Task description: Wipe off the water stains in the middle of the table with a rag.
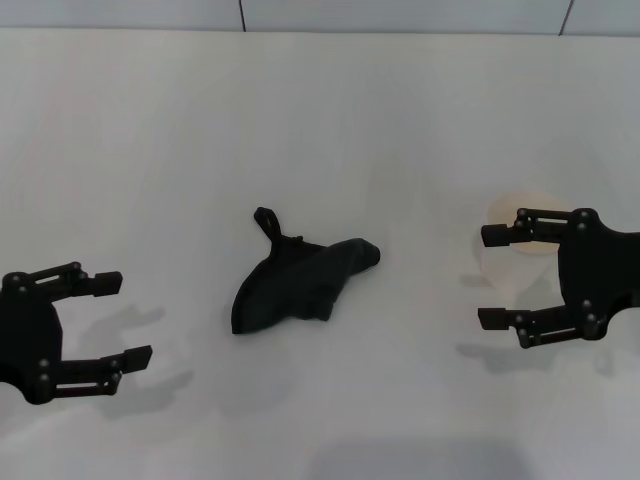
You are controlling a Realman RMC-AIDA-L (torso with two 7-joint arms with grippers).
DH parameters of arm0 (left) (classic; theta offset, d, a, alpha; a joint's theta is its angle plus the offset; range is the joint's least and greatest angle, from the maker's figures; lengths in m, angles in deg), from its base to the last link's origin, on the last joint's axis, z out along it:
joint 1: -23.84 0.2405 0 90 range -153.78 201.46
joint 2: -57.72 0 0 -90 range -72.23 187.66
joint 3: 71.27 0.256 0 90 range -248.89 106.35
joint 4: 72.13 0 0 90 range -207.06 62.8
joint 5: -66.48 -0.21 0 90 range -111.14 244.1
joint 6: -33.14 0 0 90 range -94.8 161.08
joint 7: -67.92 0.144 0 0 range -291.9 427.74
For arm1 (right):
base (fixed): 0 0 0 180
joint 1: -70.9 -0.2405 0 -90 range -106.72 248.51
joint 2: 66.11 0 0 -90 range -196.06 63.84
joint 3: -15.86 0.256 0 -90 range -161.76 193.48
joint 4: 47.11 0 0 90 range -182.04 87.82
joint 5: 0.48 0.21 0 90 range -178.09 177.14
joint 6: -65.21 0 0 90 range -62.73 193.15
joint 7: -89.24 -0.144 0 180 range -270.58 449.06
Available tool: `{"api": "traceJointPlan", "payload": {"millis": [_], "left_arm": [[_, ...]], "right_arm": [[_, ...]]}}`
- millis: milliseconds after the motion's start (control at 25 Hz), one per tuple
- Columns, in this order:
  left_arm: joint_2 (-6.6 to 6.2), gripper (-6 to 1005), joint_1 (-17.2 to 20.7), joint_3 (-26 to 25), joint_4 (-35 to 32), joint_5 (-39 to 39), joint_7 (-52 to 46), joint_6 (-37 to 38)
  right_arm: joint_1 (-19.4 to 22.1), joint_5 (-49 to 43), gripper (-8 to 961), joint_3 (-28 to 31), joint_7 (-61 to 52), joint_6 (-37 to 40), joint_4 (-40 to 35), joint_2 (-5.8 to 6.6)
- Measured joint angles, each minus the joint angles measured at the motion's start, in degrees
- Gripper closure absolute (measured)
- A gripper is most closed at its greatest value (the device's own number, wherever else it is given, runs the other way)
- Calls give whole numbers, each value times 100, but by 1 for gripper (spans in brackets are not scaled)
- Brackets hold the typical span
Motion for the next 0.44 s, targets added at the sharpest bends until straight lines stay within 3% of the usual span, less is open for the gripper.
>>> {"api": "traceJointPlan", "payload": {"millis": [440], "left_arm": [[3, 136, -121, -3, 180, 30, 54, -12]], "right_arm": [[8, 10, 96, -30, -120, -221, 28, -2]]}}
